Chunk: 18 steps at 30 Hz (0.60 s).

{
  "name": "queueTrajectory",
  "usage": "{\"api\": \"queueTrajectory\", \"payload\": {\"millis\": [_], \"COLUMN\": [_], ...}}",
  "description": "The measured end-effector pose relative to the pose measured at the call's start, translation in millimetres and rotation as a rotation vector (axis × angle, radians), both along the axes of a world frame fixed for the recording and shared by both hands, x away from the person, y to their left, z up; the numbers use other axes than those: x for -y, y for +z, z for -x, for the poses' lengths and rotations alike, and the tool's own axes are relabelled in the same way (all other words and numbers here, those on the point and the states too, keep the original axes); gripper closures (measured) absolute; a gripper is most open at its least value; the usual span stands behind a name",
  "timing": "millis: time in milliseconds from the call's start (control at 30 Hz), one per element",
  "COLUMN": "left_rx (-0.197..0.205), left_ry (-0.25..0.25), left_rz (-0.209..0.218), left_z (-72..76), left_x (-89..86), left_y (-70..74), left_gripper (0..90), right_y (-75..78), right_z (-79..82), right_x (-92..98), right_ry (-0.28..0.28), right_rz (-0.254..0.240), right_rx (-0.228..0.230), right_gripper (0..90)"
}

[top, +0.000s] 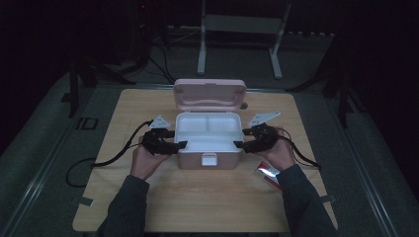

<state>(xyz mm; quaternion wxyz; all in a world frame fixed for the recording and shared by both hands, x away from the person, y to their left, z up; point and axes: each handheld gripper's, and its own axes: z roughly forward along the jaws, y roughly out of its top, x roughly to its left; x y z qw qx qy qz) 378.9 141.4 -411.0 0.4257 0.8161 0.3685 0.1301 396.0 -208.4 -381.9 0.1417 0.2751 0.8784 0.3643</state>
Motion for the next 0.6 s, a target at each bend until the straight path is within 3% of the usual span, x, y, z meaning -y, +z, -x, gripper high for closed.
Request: {"api": "queueTrajectory", "payload": {"millis": [133,600], "left_rx": [-0.002,-0.002], "left_ry": [-0.008,-0.028], "left_rz": [-0.019,-0.01], "left_z": [3.6,12.5], "left_x": [4.5,13.8], "left_y": [1.4,0.6], "left_gripper": [34.9,34.8], "right_y": [0.0,-1.5], "right_z": [3.9,19.6], "right_x": [3.0,18.6], "right_ry": [-0.001,-0.004], "right_rz": [-0.001,-0.035], "right_rx": [-0.001,-0.012], "right_gripper": [38.9,38.8]}}
